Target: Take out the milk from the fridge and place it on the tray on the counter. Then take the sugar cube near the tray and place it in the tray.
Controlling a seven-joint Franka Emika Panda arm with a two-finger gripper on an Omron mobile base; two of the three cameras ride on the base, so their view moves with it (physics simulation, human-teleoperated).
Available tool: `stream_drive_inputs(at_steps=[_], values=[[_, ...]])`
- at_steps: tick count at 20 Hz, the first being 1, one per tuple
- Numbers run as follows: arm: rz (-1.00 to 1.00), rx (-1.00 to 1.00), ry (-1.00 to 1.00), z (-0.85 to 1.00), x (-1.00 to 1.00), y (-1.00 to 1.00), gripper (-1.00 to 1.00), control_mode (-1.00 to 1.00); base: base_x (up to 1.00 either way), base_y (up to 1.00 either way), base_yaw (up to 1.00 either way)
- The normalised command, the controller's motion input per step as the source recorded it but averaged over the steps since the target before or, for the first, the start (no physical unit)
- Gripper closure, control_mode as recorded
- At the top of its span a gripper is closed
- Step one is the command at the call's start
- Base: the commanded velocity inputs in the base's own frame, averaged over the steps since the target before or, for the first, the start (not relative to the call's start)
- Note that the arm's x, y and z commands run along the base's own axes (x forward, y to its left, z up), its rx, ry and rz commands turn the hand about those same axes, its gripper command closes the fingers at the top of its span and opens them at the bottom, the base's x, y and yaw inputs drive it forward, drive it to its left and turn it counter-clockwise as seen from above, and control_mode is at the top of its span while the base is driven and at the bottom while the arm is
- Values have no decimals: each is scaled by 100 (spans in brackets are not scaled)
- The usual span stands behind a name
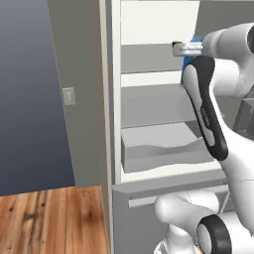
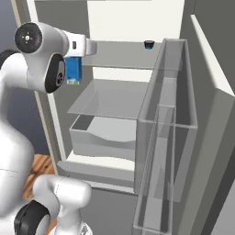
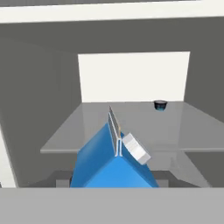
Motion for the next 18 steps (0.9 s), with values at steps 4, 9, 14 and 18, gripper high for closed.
stream_drive_inputs(at_steps=[4,9,14,18], values=[[0,0,0,-29,-100,6,100,-100,0,0,0],[1,0,0,-89,-80,20,100,-100,0,0,0],[1,0,1,-88,-36,9,100,-100,0,0,0],[0,0,6,-59,-13,3,100,-100,0,0,0]])
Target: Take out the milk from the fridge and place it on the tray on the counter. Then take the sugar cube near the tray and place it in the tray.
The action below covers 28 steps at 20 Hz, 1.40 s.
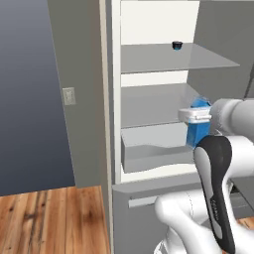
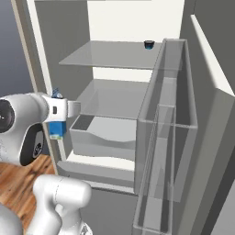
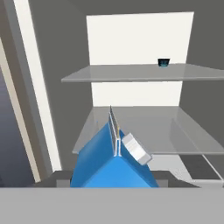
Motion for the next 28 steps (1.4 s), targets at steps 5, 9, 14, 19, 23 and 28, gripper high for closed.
stream_drive_inputs(at_steps=[5,9,14,19,23,28], values=[[0,0,6,-28,-19,11,100,-100,0,0,0],[0,0,3,-13,-29,13,100,100,-25,8,0],[0,0,0,0,0,0,100,100,-100,35,0],[0,0,0,0,0,0,100,100,-100,42,0],[0,0,0,0,0,0,100,100,-100,58,0],[0,0,0,0,0,0,100,100,-100,78,2]])
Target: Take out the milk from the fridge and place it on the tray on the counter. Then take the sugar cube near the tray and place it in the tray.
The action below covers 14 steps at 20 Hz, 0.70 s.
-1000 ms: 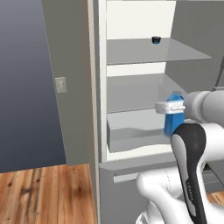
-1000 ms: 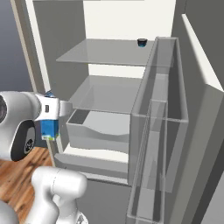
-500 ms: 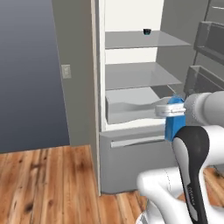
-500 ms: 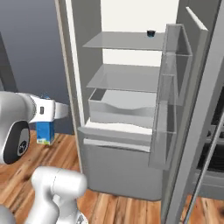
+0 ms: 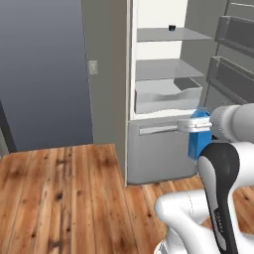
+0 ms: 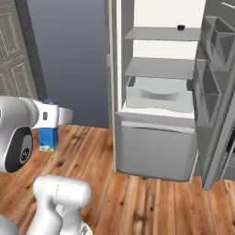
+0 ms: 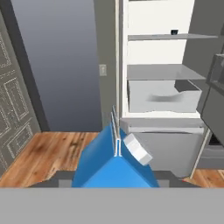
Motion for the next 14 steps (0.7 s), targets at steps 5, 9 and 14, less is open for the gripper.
stream_drive_inputs(at_steps=[5,9,14], values=[[0,0,0,0,0,0,100,100,-95,77,34],[0,0,0,0,0,0,100,100,-5,94,5],[0,0,0,0,0,0,100,100,-1,30,-72]])
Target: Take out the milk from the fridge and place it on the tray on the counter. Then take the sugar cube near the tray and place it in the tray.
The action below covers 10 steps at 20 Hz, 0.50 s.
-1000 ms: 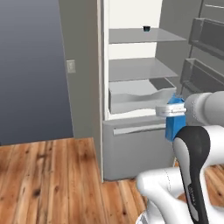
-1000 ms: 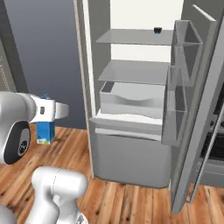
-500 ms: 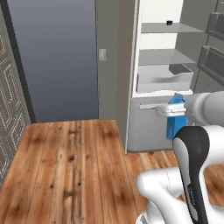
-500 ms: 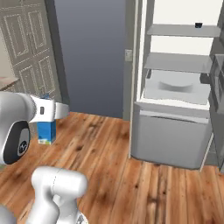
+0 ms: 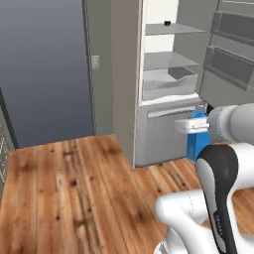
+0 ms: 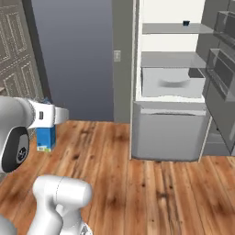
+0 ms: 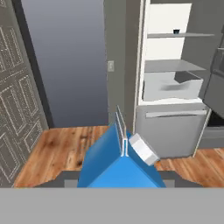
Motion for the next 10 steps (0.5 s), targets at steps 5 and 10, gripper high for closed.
stream_drive_inputs(at_steps=[5,10], values=[[0,0,0,0,0,0,100,100,0,0,-100],[0,0,0,0,0,0,100,100,0,0,-100]])
